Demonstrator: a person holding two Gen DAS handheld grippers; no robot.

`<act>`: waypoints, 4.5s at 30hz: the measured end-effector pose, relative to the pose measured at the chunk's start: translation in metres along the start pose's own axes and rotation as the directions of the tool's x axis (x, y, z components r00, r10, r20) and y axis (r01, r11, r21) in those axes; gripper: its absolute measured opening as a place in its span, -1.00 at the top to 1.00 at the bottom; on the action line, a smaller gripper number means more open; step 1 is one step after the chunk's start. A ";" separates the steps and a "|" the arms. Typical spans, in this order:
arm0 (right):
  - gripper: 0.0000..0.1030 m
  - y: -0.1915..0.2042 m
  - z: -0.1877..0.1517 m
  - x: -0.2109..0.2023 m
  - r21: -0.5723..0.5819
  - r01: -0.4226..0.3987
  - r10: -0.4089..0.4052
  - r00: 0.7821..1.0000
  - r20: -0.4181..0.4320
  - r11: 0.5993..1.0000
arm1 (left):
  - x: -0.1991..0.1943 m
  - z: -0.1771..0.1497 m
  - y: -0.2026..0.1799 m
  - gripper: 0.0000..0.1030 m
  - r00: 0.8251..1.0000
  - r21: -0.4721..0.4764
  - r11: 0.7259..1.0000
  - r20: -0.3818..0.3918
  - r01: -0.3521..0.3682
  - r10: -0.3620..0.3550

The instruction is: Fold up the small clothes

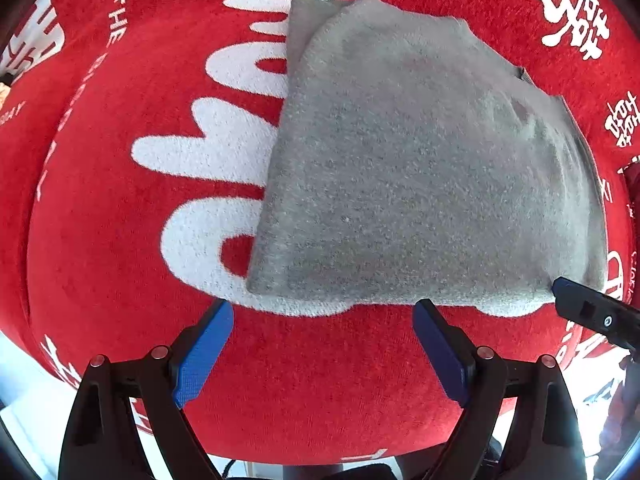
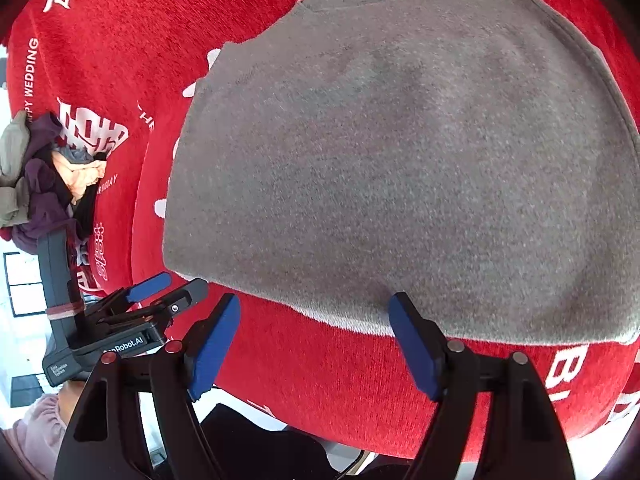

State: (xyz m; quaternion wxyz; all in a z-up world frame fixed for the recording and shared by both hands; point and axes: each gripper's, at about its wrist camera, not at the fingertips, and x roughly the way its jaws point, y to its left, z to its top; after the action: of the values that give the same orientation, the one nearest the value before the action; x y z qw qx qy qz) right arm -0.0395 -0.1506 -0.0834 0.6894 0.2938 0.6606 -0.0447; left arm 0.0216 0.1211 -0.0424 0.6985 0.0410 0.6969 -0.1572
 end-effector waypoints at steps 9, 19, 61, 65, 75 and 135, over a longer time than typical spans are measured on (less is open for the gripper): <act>-0.57 -0.022 -0.018 0.003 0.088 -0.058 0.060 0.998 -0.020 0.994 | -0.005 -0.001 0.002 -0.78 0.985 -0.120 0.978 0.006 0.171 -0.171; -0.58 -0.041 -0.026 0.015 0.215 -0.168 0.175 0.985 -0.014 0.962 | 0.000 -0.008 0.011 -0.78 0.911 -0.295 0.868 0.021 0.399 -0.412; 0.73 -0.047 0.006 0.015 0.260 -0.429 0.434 0.900 0.040 0.865 | 0.006 0.044 -0.016 0.69 0.940 -0.218 0.937 0.266 0.274 -0.213; 0.64 -0.030 0.017 -0.008 0.125 -0.329 0.335 0.942 -0.024 0.936 | -0.001 0.044 -0.029 0.73 0.949 -0.110 0.976 0.276 0.190 -0.153; -0.30 0.011 0.071 -0.043 -0.087 -0.176 0.172 0.984 -0.051 0.981 | -0.004 0.044 -0.028 0.73 0.953 -0.077 0.981 0.260 0.178 -0.152; 0.73 0.034 0.183 -0.118 -0.219 -0.353 0.367 0.930 0.022 0.910 | -0.117 -0.022 -0.243 0.73 0.791 0.653 0.683 0.585 -0.328 -0.179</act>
State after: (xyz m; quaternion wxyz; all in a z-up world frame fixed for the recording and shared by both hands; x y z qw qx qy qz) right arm 0.1233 -0.2456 0.0306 0.7335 0.3341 0.5740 0.1443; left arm -0.0641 -0.0840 0.1115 0.8142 0.2917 0.3113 -0.3937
